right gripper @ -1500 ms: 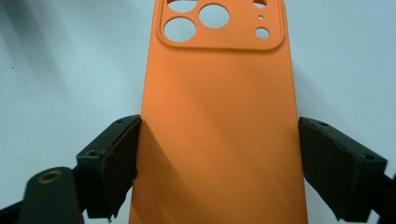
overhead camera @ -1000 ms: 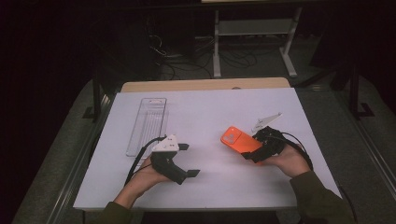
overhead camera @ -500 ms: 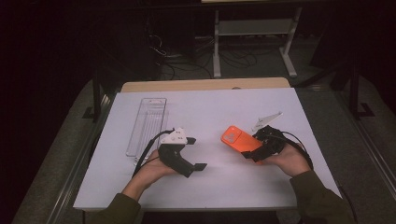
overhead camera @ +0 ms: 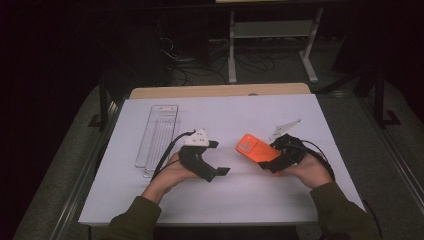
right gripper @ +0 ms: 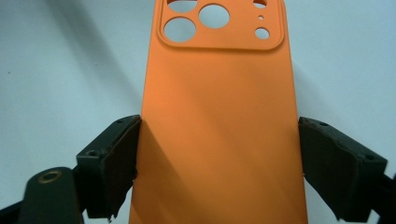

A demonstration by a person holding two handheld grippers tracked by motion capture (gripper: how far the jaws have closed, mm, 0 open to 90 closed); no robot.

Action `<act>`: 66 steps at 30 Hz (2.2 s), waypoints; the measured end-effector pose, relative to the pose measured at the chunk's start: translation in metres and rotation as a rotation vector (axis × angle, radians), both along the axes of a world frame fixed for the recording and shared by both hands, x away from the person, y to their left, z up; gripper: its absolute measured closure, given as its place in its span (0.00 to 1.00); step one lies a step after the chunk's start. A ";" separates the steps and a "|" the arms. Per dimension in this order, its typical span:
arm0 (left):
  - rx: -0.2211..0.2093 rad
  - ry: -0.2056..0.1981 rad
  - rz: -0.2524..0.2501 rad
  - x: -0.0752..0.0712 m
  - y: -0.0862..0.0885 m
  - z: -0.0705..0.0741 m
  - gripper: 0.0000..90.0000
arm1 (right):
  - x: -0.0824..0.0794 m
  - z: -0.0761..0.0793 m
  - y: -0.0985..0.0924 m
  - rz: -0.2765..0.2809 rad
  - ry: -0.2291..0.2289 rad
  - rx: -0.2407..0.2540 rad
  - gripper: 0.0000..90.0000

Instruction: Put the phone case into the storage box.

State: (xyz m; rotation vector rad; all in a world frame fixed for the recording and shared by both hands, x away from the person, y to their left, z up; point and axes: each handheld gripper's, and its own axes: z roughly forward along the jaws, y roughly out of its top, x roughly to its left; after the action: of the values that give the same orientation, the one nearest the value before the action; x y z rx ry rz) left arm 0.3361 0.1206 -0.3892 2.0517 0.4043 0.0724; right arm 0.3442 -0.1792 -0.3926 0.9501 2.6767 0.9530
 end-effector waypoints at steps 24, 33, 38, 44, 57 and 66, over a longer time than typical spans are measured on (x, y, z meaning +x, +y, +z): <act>0.011 -0.027 0.014 0.016 -0.016 -0.023 0.00 | 0.000 0.001 0.003 0.020 -0.004 -0.010 0.17; 0.006 -0.045 0.009 0.017 -0.017 -0.022 0.00 | -0.003 0.002 0.001 0.024 -0.003 -0.005 0.17; 0.038 -0.087 0.001 0.017 -0.017 -0.021 0.00 | -0.004 0.002 0.001 0.021 -0.007 -0.006 0.17; 0.046 -0.135 0.003 0.015 -0.017 -0.019 0.00 | -0.005 0.002 0.000 0.022 -0.008 -0.011 0.17; 0.076 -0.211 0.004 0.008 -0.021 -0.020 0.00 | -0.005 0.001 0.000 0.018 -0.010 -0.015 0.17; 0.135 -0.271 0.009 0.006 -0.022 -0.021 0.00 | -0.005 0.002 -0.003 0.018 -0.021 -0.012 0.17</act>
State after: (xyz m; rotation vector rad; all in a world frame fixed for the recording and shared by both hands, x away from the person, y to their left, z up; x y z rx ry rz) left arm 0.3426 0.0985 -0.4102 2.1362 0.2444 0.3879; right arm 0.3394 -0.1821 -0.3908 0.9093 2.6750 0.9438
